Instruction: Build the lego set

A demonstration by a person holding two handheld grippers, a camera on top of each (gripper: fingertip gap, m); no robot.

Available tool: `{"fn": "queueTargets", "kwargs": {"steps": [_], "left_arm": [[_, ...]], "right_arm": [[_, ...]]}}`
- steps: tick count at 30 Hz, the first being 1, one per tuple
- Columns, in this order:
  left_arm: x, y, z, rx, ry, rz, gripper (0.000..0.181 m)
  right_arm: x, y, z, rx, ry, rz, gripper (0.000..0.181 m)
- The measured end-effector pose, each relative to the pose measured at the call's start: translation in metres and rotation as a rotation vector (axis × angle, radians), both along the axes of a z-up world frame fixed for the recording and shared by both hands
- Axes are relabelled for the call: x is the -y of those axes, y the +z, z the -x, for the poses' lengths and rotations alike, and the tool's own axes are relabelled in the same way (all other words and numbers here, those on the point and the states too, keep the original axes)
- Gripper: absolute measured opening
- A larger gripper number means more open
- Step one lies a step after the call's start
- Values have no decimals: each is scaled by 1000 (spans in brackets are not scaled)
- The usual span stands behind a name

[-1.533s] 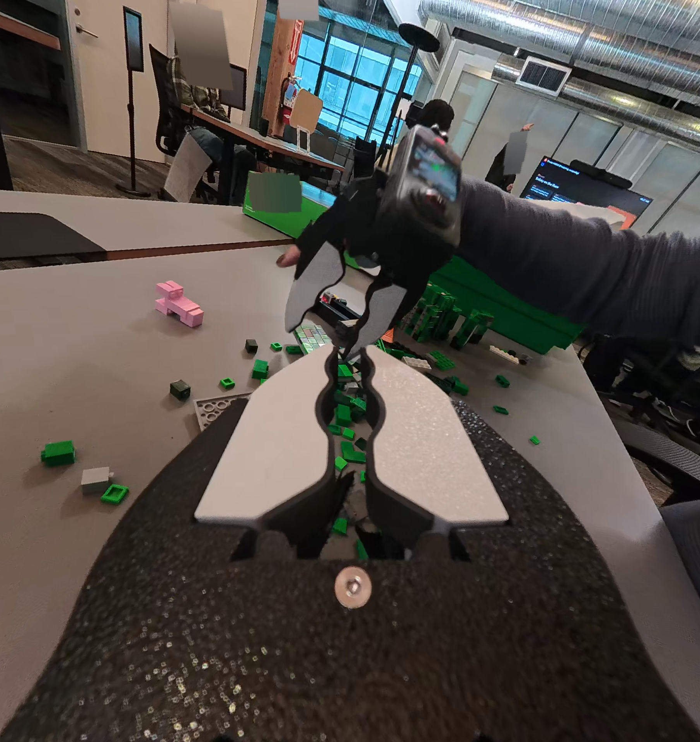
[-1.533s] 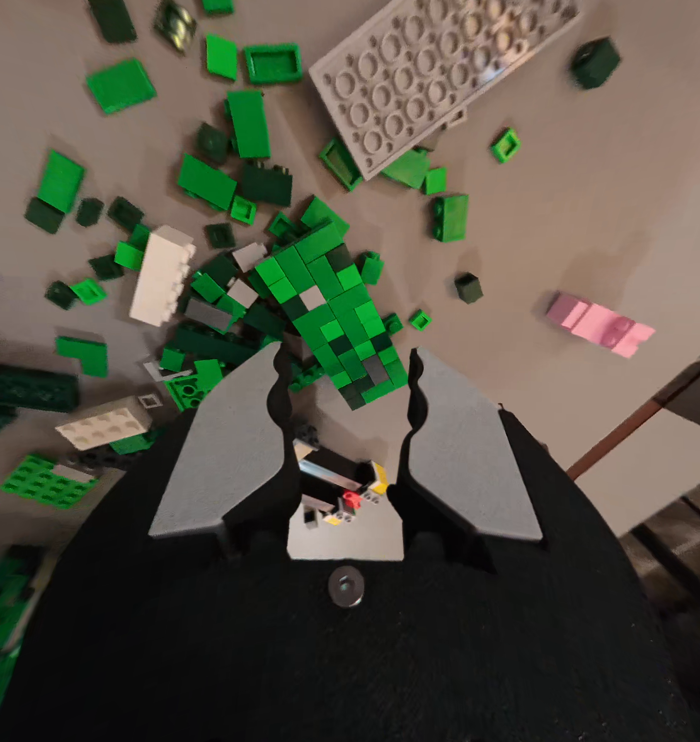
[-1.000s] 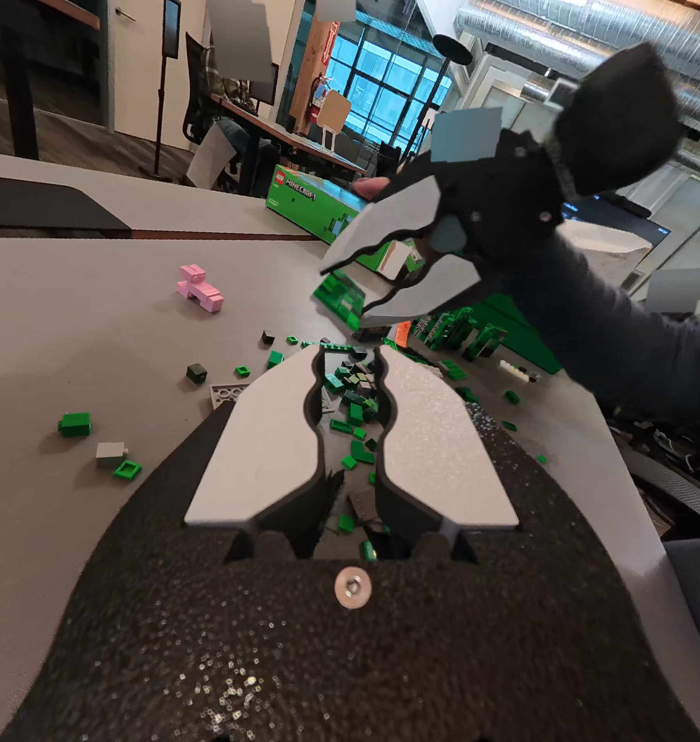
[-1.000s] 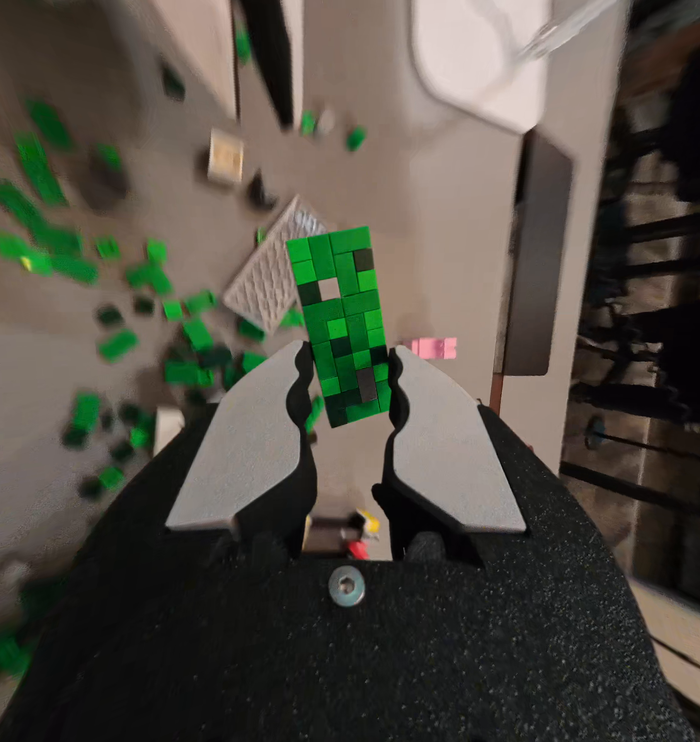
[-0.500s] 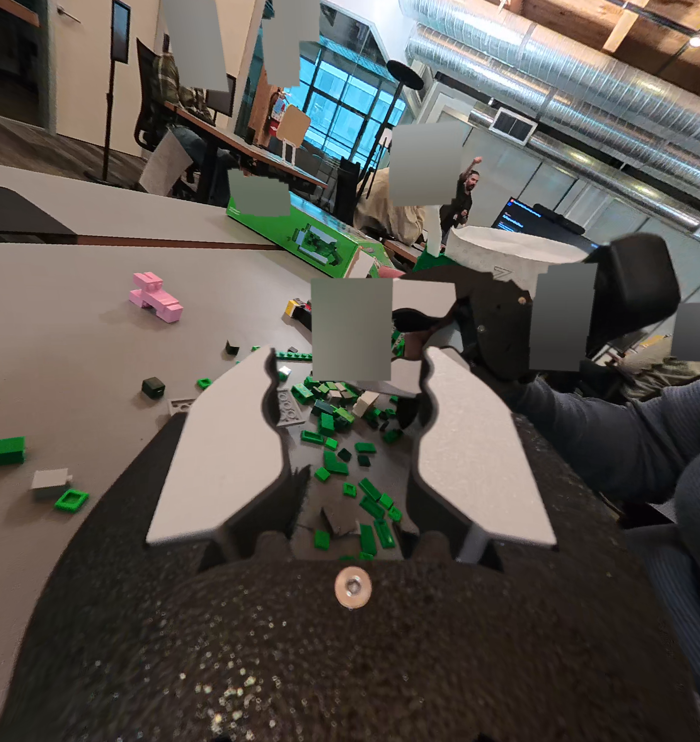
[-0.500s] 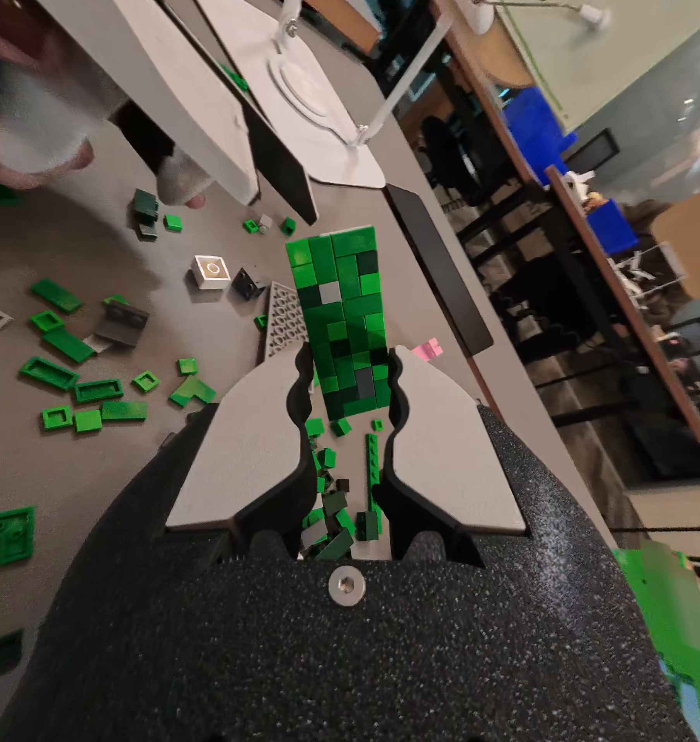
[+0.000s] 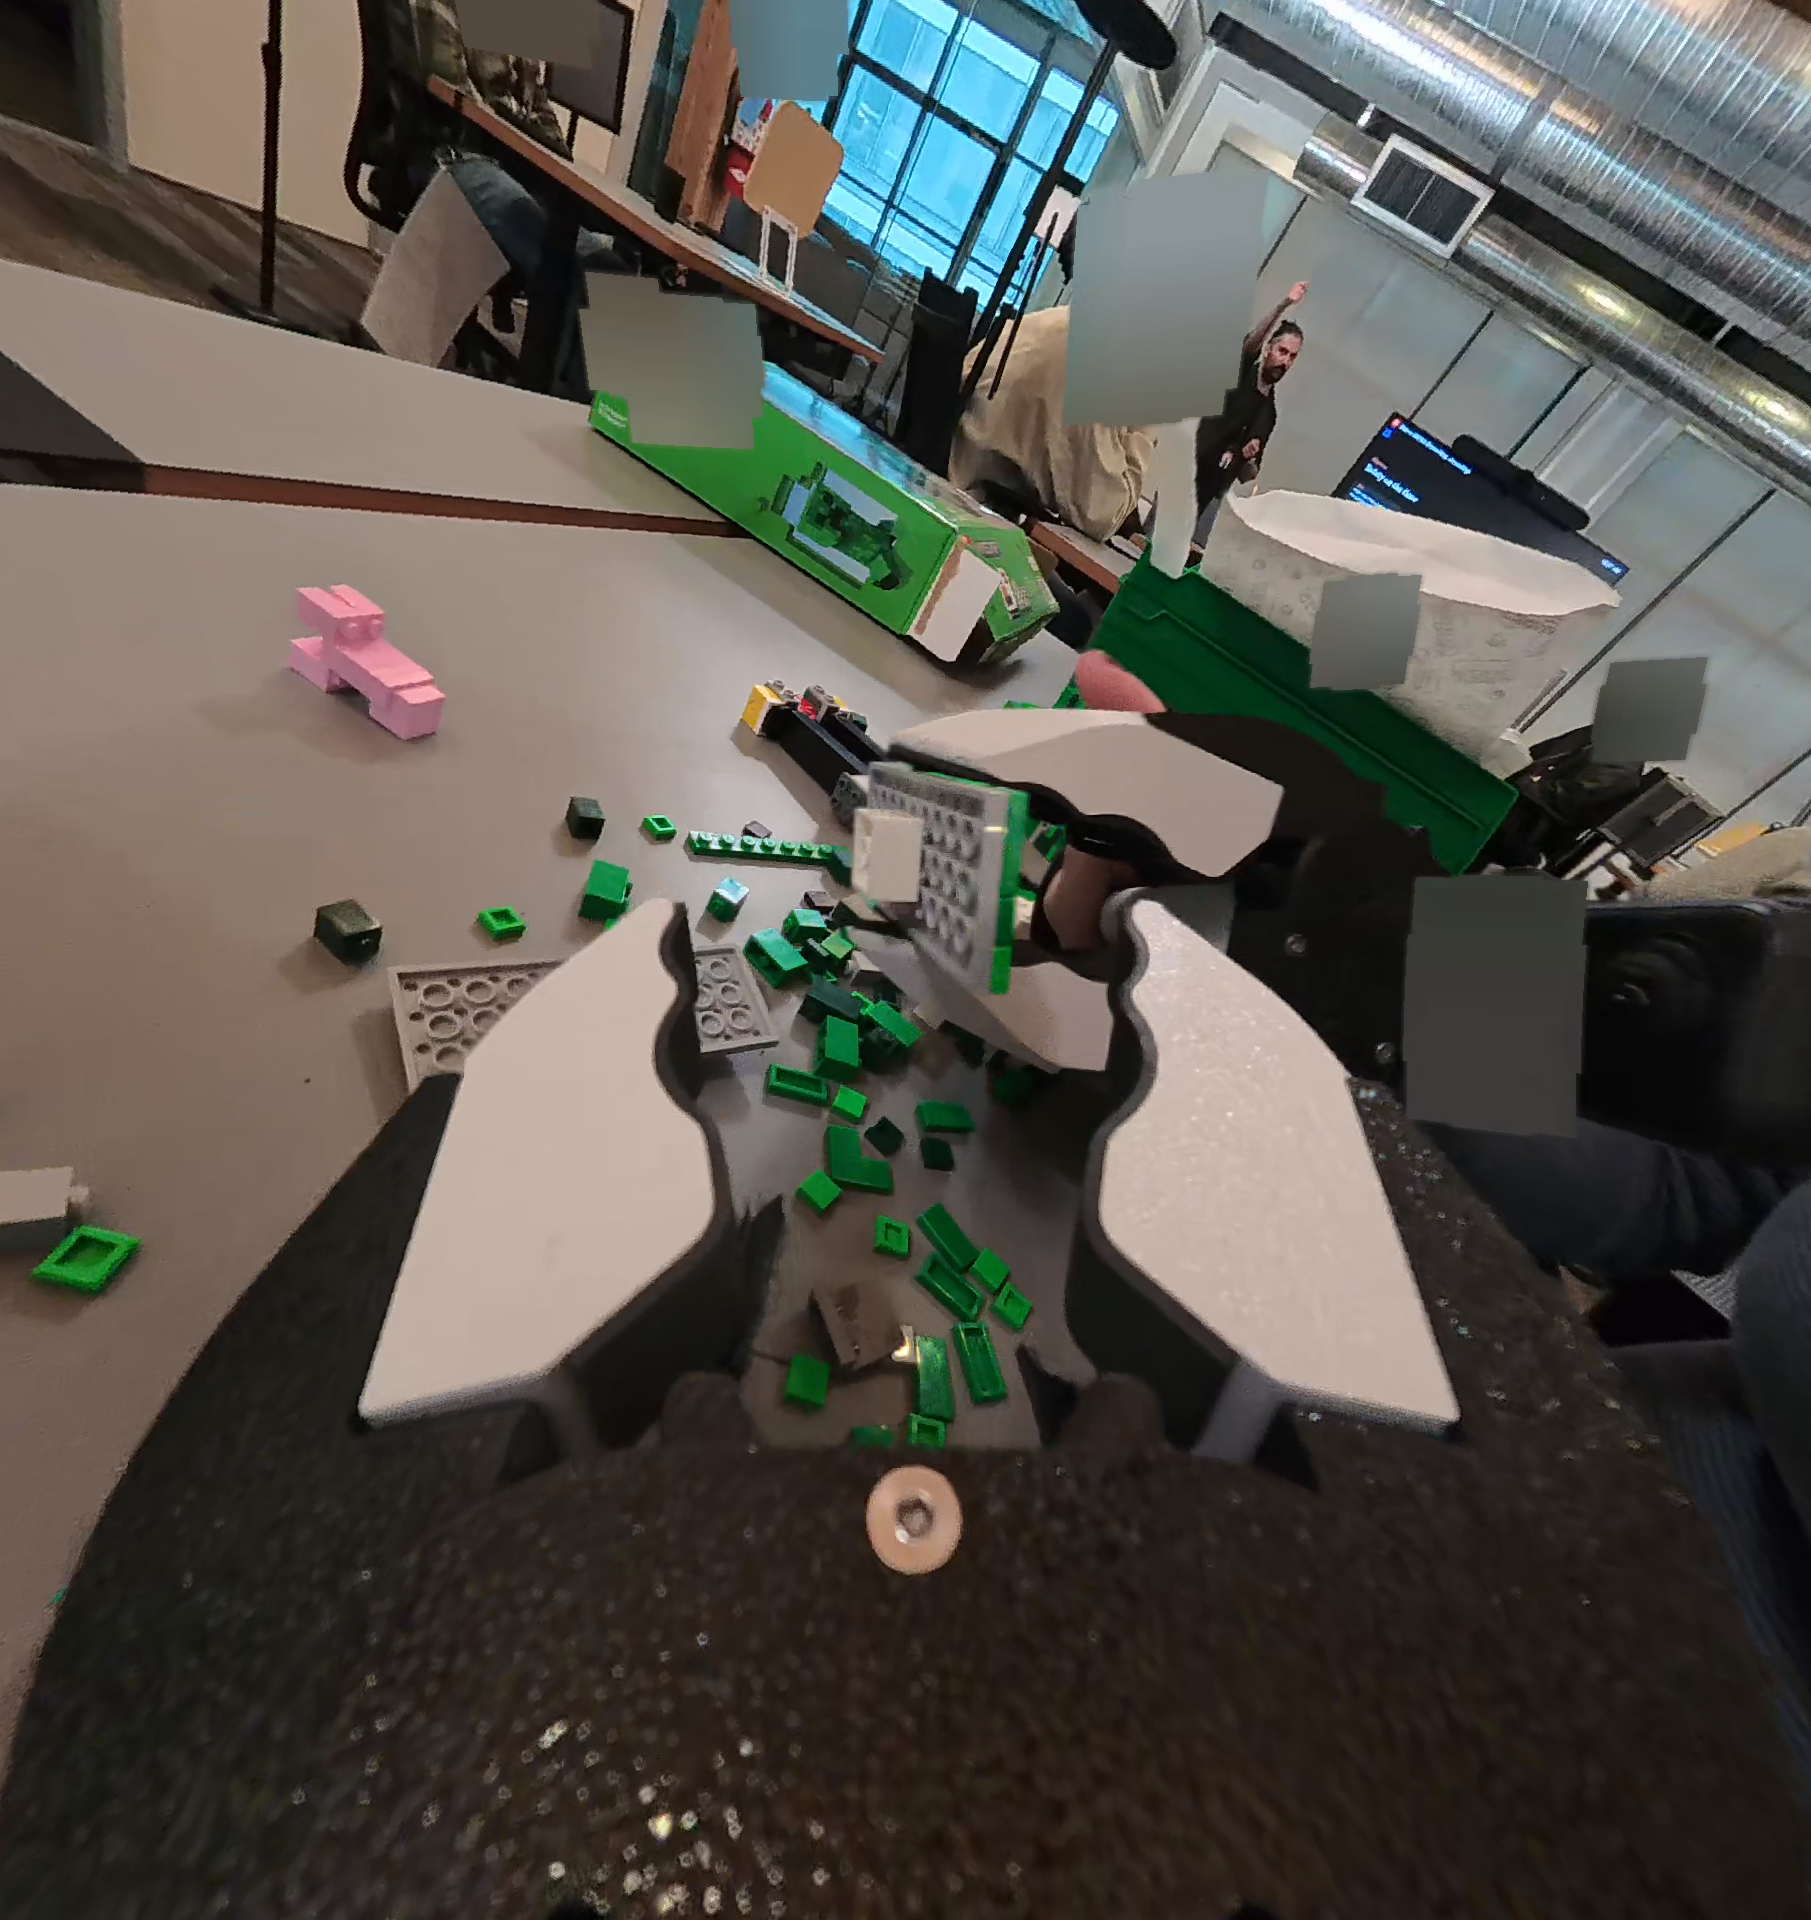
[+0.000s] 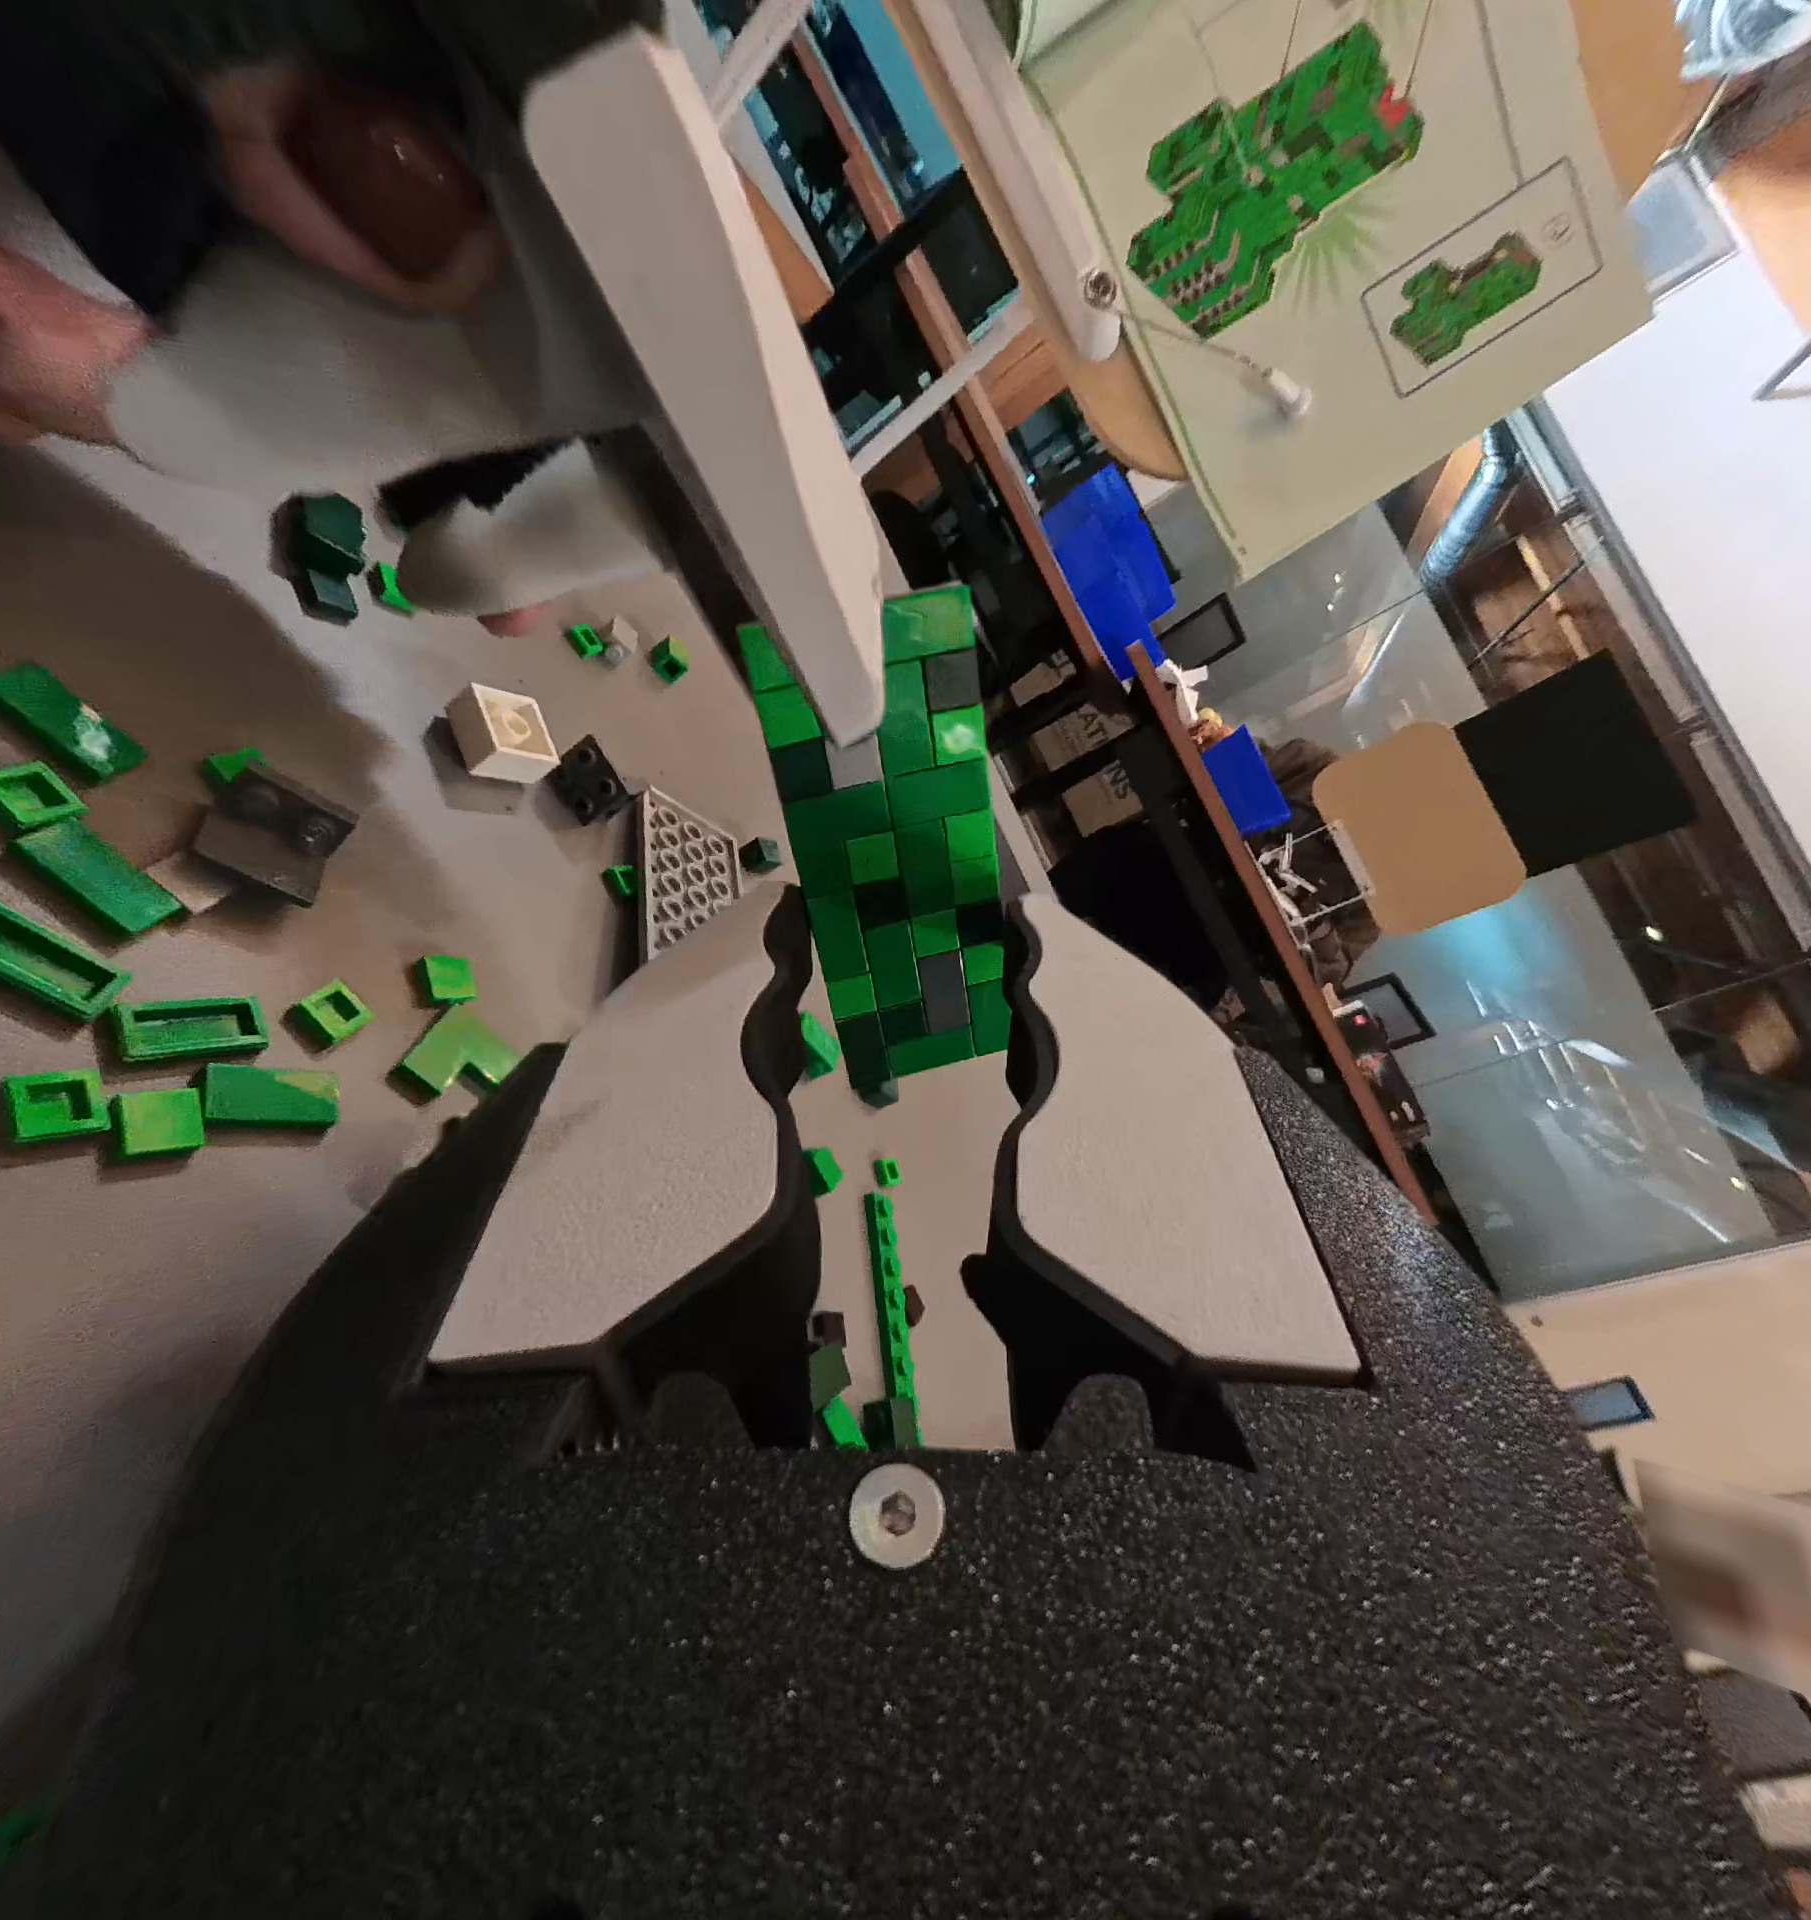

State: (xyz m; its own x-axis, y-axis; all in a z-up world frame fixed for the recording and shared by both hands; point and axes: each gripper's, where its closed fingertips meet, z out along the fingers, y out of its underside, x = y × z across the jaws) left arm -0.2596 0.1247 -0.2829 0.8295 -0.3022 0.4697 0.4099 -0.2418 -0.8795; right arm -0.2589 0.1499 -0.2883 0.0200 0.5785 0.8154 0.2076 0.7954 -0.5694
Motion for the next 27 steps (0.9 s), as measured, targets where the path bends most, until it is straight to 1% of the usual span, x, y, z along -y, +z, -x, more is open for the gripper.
{"fn": "queueTargets", "kwargs": {"steps": [5,8,9,13,16,20,25,27], "left_arm": [[-1,-5,-3,7,-17,34,73],[-2,-7,-8,-32,-32,45,65],[-2,-8,-12,-56,-48,51,61],[-1,-14,-30,-203,-110,70,57],[-1,-17,-32,-280,-88,73,55],[-1,-14,-29,-251,-79,58,48],[1,-7,-19,-117,-67,32,43],[3,-8,-23,-47,-125,49,36]], "right_arm": [[6,0,0,-12,25,-13,35],[8,-3,0,1,31,-24,35],[9,-3,0,2,35,-27,35],[15,-3,-1,4,57,-56,35],[19,-2,-1,-2,68,-74,35],[22,-2,-2,-9,87,-80,35],[42,-4,-5,-10,201,-120,35],[45,-5,-6,-8,227,-119,34]]}}
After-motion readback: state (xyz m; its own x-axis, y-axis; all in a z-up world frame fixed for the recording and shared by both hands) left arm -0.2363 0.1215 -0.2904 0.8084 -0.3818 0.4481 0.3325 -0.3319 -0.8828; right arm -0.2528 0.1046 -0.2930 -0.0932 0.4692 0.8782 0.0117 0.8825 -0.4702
